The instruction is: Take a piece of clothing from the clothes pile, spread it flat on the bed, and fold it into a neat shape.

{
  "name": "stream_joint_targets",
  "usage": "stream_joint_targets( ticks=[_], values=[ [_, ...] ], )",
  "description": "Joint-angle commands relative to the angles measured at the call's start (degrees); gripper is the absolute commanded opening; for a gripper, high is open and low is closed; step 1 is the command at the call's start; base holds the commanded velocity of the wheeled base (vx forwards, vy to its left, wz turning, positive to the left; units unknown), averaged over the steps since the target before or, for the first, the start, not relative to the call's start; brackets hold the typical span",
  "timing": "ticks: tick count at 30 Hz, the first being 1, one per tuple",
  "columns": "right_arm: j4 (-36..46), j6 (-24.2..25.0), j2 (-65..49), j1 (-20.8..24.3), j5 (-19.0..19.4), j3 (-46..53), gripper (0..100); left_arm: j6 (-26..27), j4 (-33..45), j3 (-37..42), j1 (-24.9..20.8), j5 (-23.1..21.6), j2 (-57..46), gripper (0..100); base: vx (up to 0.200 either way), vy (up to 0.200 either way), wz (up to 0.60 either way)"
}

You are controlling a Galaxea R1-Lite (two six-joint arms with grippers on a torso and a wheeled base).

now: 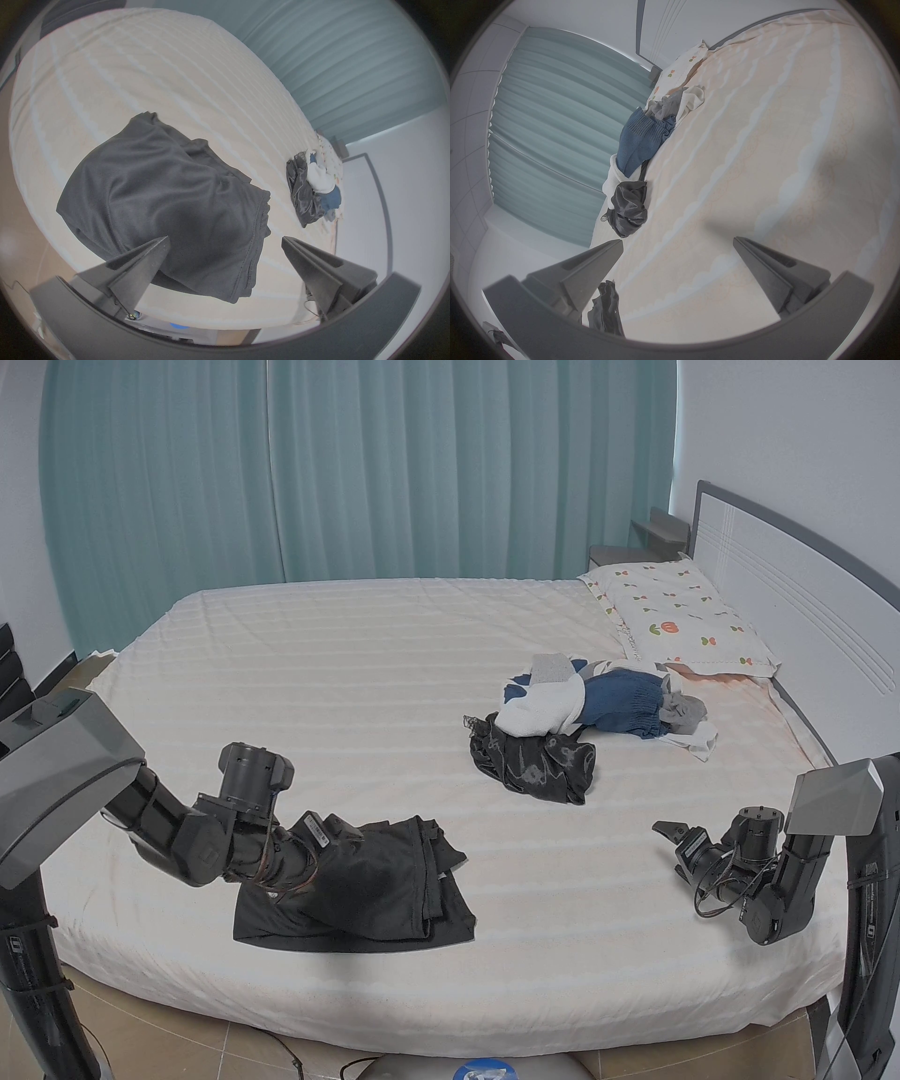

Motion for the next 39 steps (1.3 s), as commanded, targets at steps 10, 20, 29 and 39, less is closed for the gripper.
stream_joint_targets(
  ticks=[10,20,29,39],
  values=[
    [-0.45,-1.34,0.54,0.07,-0.31,0.01,100,-1.74,-5.9,7.74,9.81,-4.25,-1.52,100,0.0,0.2,0.0],
    [0.08,-4.07,-1.83,6.22,-0.58,-0.86,100,-1.65,-9.51,5.36,10.78,-4.78,1.74,100,0.0,0.2,0.0],
    [5.79,-14.96,-3.23,12.9,-0.58,-5.96,100,-1.47,-11.53,4.66,10.51,-4.34,3.67,100,0.0,0.111,0.0],
    [21.08,-20.24,-2.0,18.0,-0.58,-20.02,100,-1.39,-15.13,5.54,10.25,-3.99,5.34,100,0.0,0.0,0.0]
  ],
)
